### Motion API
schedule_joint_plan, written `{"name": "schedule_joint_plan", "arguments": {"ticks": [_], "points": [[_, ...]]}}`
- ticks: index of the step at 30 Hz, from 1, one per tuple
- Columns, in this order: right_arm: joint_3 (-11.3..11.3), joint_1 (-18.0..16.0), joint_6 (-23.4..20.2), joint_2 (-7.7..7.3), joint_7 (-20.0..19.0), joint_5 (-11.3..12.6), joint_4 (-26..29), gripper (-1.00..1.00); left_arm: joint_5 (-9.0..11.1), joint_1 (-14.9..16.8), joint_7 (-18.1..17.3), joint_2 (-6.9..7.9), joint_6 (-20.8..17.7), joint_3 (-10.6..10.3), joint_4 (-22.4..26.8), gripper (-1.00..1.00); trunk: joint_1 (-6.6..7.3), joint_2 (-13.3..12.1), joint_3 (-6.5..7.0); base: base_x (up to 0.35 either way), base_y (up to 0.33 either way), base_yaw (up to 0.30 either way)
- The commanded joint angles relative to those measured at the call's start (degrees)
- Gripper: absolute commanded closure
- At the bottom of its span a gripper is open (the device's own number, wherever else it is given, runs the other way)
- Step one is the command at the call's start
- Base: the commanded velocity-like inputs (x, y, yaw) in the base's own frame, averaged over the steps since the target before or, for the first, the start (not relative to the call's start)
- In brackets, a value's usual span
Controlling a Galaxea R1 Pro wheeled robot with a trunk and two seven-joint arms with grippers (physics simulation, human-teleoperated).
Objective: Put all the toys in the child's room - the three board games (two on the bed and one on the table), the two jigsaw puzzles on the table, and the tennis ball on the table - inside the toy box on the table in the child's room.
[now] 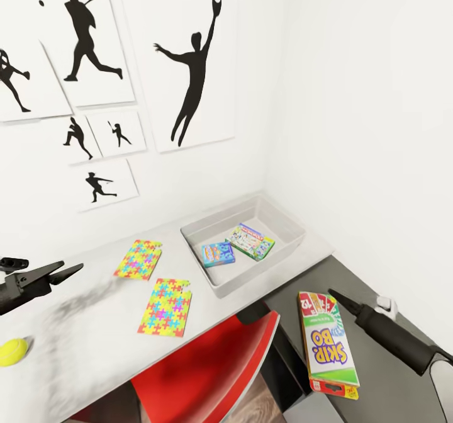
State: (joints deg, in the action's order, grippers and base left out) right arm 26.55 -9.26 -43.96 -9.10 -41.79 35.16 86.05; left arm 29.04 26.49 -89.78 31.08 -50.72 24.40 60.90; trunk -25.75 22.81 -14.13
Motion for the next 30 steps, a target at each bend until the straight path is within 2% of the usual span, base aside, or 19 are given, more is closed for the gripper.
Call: {"name": "schedule_joint_plan", "arguments": {"ticks": [1,8,14,30], "points": [[0.1,0.2,-0.4,0.01,-0.4,0.1,0.3,-1.0,0.0,0.0,-0.2,0.0,-0.6,0.0,0.0,-1.0,-0.04,0.1,-0.01,0.0,0.0,0.0],[0.2,1.1,-0.5,-0.12,-4.2,0.1,1.7,-1.0,0.0,0.0,-0.2,-0.61,-0.6,-0.1,0.0,-1.0,-0.04,0.1,0.65,0.0,0.0,0.0],[0.7,1.2,-0.5,-0.07,-5.1,0.1,1.9,-1.0,-0.1,0.0,-0.2,-1.17,-0.6,-0.1,0.1,-1.0,-0.04,0.1,1.22,0.0,0.0,0.0],[2.3,1.3,-0.6,0.0,-6.6,0.1,1.9,-1.0,0.0,0.0,-0.2,-1.28,-0.6,0.1,0.1,-1.0,-0.04,0.1,2.73,-0.08,0.0,0.0]]}}
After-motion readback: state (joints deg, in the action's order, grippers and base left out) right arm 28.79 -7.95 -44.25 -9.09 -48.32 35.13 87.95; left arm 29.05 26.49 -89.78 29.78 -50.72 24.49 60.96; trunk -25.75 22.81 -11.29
